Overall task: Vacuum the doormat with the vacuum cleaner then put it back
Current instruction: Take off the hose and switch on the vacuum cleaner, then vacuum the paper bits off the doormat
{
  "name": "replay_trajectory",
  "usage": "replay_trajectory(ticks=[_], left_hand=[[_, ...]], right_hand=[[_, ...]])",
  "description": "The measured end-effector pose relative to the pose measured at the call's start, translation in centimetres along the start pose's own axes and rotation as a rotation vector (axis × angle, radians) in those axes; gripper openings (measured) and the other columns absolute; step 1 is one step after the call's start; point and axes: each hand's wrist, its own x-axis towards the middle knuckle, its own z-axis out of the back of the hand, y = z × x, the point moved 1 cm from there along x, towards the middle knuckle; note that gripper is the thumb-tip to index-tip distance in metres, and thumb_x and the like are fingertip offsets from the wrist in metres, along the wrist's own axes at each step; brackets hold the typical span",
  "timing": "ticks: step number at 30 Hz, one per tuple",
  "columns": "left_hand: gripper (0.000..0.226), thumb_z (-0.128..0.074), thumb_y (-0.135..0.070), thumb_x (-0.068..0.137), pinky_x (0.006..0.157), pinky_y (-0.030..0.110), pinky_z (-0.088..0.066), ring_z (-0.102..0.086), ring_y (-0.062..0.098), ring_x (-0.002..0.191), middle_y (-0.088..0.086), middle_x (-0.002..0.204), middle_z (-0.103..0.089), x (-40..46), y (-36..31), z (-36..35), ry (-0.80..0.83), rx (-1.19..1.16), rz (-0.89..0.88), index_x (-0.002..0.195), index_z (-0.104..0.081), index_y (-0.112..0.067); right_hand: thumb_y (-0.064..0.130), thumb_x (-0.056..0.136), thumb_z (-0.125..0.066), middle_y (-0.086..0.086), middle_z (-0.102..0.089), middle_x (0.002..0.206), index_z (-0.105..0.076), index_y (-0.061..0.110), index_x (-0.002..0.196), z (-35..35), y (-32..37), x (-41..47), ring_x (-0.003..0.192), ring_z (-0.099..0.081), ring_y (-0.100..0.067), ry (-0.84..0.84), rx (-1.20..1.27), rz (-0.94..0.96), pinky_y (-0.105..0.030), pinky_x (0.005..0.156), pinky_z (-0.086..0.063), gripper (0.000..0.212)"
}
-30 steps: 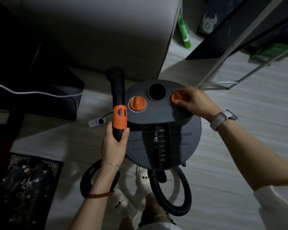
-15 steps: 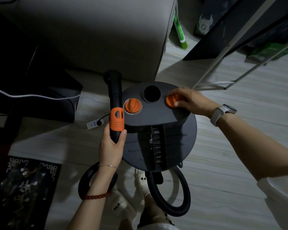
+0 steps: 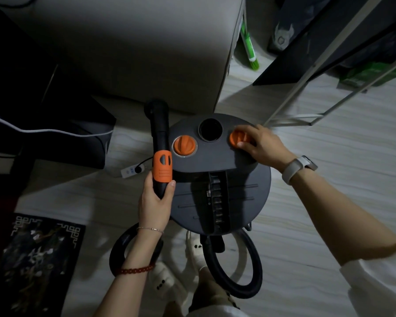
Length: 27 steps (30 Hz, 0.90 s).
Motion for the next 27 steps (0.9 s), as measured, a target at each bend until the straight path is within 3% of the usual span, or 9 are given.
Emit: replay_trajectory(ticks=[3, 6, 9, 12, 15, 18, 23, 26, 27], left_hand=[[0.047, -0.058, -0.042, 0.078, 0.075, 0.044, -0.054, -0.063, 0.031, 0.081, -0.002, 0.086, -0.059, -0.5, 0.2, 0.9, 0.001, -0.022, 0.006, 0.120, -0.049, -0.022], [0.034, -0.062, -0.023, 0.087, 0.067, 0.033, -0.052, -0.060, 0.019, 0.071, -0.002, 0.081, -0.058, -1.4, 0.7, 2.6, -0.006, -0.124, 0.049, 0.118, -0.051, -0.016], [0.013, -0.058, -0.009, 0.089, 0.055, 0.018, -0.049, -0.055, 0.002, 0.051, -0.004, 0.066, -0.056, -2.8, 1.6, 5.2, -0.044, -0.326, 0.117, 0.101, -0.055, -0.013], [0.012, -0.053, -0.005, 0.090, 0.052, 0.018, -0.048, -0.055, 0.002, 0.045, -0.006, 0.050, -0.059, -4.7, 3.0, 9.1, -0.151, -0.505, 0.176, 0.085, -0.053, -0.015], [0.010, -0.051, -0.006, 0.092, 0.053, 0.017, -0.050, -0.058, 0.003, 0.051, -0.004, 0.067, -0.060, -7.6, 5.3, 13.6, -0.267, -0.733, 0.248, 0.086, -0.054, -0.014], [0.009, -0.050, -0.008, 0.092, 0.057, 0.015, -0.050, -0.059, 0.009, 0.067, 0.001, 0.081, -0.057, -11.3, 8.5, 18.3, -0.353, -0.868, 0.287, 0.092, -0.056, -0.014], [0.018, -0.050, -0.005, 0.092, 0.058, 0.018, -0.051, -0.061, 0.010, 0.072, 0.002, 0.084, -0.061, -18.7, 15.7, 26.5, -0.473, -1.048, 0.276, 0.105, -0.054, -0.016], [0.018, -0.048, -0.005, 0.092, 0.068, 0.024, -0.048, -0.060, 0.015, 0.083, 0.003, 0.090, -0.062, -24.0, 21.4, 31.7, -0.522, -1.108, 0.248, 0.101, -0.055, -0.018], [0.017, -0.047, -0.004, 0.093, 0.069, 0.025, -0.048, -0.061, 0.015, 0.084, 0.003, 0.091, -0.062, -25.7, 23.4, 33.4, -0.528, -1.123, 0.240, 0.100, -0.056, -0.017]], right_hand=[[0.034, 0.089, -0.056, -0.019, -0.046, 0.115, -0.030, 0.026, 0.143, -0.5, 2.0, -1.8, 0.106, -0.047, -0.038, -0.176, -0.062, -0.058, -0.045, 0.086, -0.039, 0.061], [0.028, 0.088, -0.051, -0.017, -0.052, 0.109, -0.046, 0.012, 0.132, -2.6, 6.6, -5.3, 0.095, -0.054, -0.033, -0.375, 0.222, 0.103, -0.040, 0.080, -0.046, 0.048], [0.034, 0.087, -0.044, -0.012, -0.057, 0.103, -0.053, 0.007, 0.119, -6.7, 12.5, -8.8, 0.090, -0.056, -0.021, -0.161, 0.456, 0.278, -0.035, 0.080, -0.049, 0.043], [0.033, 0.089, -0.056, -0.007, -0.061, 0.101, -0.051, 0.010, 0.118, -11.4, 18.0, -11.4, 0.089, -0.059, -0.017, 0.198, 0.583, 0.231, -0.039, 0.085, -0.049, 0.037], [0.035, 0.087, -0.061, -0.005, -0.062, 0.098, -0.047, 0.010, 0.116, -15.4, 23.2, -14.3, 0.090, -0.062, -0.019, 0.486, 0.564, 0.285, -0.040, 0.086, -0.050, 0.041], [0.043, 0.084, -0.062, 0.002, -0.059, 0.097, -0.044, 0.013, 0.116, -18.8, 28.0, -17.8, 0.090, -0.059, -0.017, 0.680, 0.466, 0.374, -0.032, 0.080, -0.048, 0.046], [0.037, 0.087, -0.061, -0.002, -0.053, 0.101, -0.040, 0.012, 0.118, -26.2, 35.4, -25.7, 0.095, -0.056, -0.022, 0.796, 0.253, 0.505, -0.029, 0.076, -0.042, 0.045], [0.028, 0.088, -0.061, 0.003, -0.049, 0.086, -0.041, 0.025, 0.095, -31.4, 39.8, -31.1, 0.076, -0.053, -0.015, 0.746, 0.247, 0.579, -0.026, 0.066, -0.041, 0.021], [0.026, 0.087, -0.061, 0.008, -0.045, 0.080, -0.036, 0.033, 0.086, -32.9, 41.3, -32.7, 0.069, -0.048, -0.009, 0.730, 0.226, 0.592, -0.021, 0.060, -0.038, 0.026]])
